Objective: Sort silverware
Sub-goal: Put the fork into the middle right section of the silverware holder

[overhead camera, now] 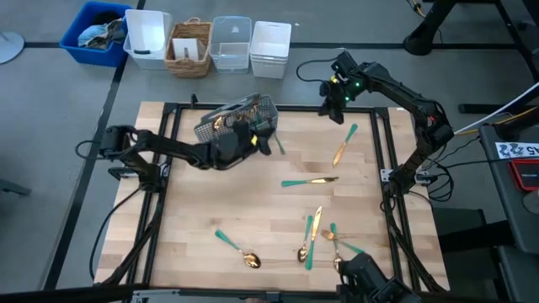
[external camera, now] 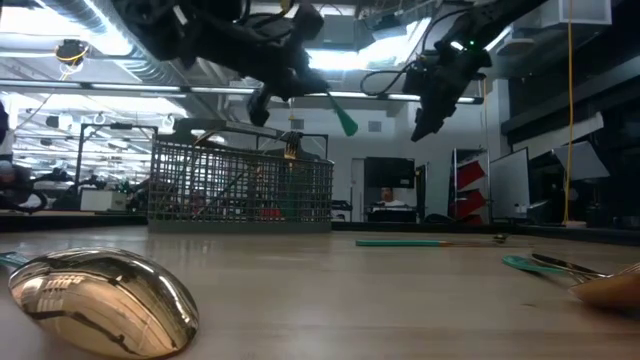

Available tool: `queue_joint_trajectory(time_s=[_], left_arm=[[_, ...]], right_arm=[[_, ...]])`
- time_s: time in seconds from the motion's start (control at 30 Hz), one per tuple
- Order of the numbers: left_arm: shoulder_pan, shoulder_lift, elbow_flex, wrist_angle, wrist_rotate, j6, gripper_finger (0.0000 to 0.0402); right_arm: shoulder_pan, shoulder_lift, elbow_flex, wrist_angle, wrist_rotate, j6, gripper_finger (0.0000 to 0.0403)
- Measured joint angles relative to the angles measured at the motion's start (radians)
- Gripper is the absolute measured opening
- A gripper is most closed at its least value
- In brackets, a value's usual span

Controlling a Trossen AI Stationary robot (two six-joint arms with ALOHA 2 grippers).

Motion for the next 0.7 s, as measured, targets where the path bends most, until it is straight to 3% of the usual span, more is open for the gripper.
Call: queue_joint_trajectory(time_s=[0.37, 0.7], left_arm=[[0.183, 0.000, 0.000, 0.058, 0.001, 0.233, 0.0002], [0.239, -0.049, 0.000, 0.071, 0.005, 0.410, 0.0002]], right_arm=[[0.001, -0.001, -0.137, 0.064, -0.019, 0.000, 0.0062], [0.001, -0.001, -0.346, 0.192, -0.019, 0.000, 0.0062]])
